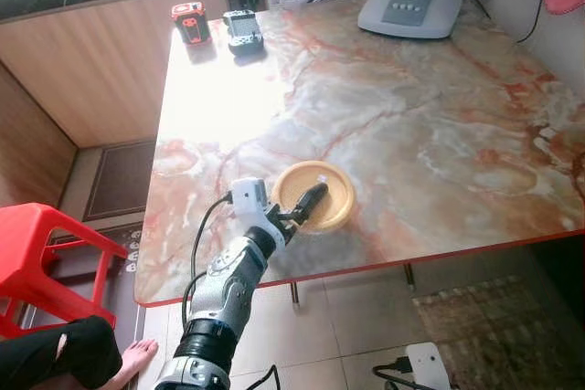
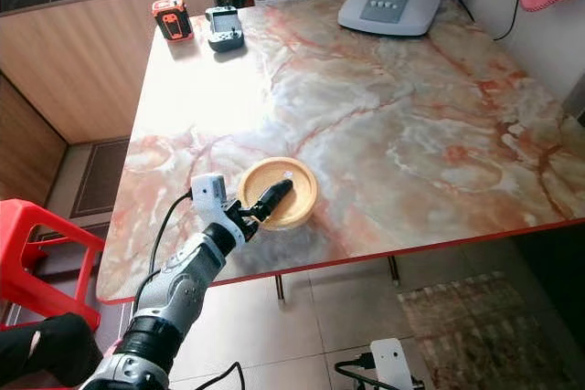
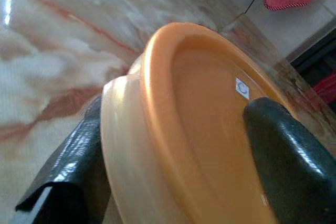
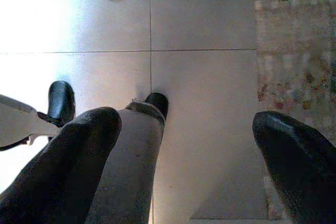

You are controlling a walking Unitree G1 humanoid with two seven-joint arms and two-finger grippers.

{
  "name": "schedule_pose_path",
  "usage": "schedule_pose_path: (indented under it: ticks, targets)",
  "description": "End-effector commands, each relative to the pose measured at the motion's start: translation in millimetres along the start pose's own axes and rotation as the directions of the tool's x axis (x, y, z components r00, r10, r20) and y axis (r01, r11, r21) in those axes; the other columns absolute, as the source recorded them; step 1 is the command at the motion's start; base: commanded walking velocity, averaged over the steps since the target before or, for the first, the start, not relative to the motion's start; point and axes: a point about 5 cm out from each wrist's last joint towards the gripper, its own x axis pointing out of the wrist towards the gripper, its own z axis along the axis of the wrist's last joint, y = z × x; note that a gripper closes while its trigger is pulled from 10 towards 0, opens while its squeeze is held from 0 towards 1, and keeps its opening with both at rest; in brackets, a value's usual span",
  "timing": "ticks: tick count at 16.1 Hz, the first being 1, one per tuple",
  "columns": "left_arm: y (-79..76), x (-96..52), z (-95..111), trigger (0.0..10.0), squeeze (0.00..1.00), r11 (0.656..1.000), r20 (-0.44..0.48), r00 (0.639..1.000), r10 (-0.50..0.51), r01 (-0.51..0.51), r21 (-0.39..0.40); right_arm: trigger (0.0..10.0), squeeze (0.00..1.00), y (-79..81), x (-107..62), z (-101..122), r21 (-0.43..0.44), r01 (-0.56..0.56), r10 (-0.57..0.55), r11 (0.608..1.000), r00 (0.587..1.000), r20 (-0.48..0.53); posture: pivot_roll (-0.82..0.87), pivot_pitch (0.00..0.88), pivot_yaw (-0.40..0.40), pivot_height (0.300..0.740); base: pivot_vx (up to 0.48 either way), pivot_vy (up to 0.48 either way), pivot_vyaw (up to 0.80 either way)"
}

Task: Restocking fridge

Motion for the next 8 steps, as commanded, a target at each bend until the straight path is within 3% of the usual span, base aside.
schedule_pose_path:
  ticks: [1, 8]
  targets:
    - [4.0, -3.3, -11, 0.0, 0.00, 1.000, -0.050, 0.999, 0.015, -0.015, 0.010, 10.0, 0.00, 4.3, -0.6, -7, 0.000, -0.012, 0.012, 1.000, 1.000, -0.024, -0.08, 0.113, 0.105, 0.740, 0.000, 0.000, 0.00]
    - [4.4, -0.2, 5, 0.0, 0.00, 1.000, 0.031, 1.000, 0.006, -0.007, 0.024, 10.0, 0.00, 4.6, -0.5, -6, -0.001, -0.013, 0.013, 1.000, 1.000, -0.024, -0.08, 0.115, 0.105, 0.740, 0.000, 0.000, 0.00]
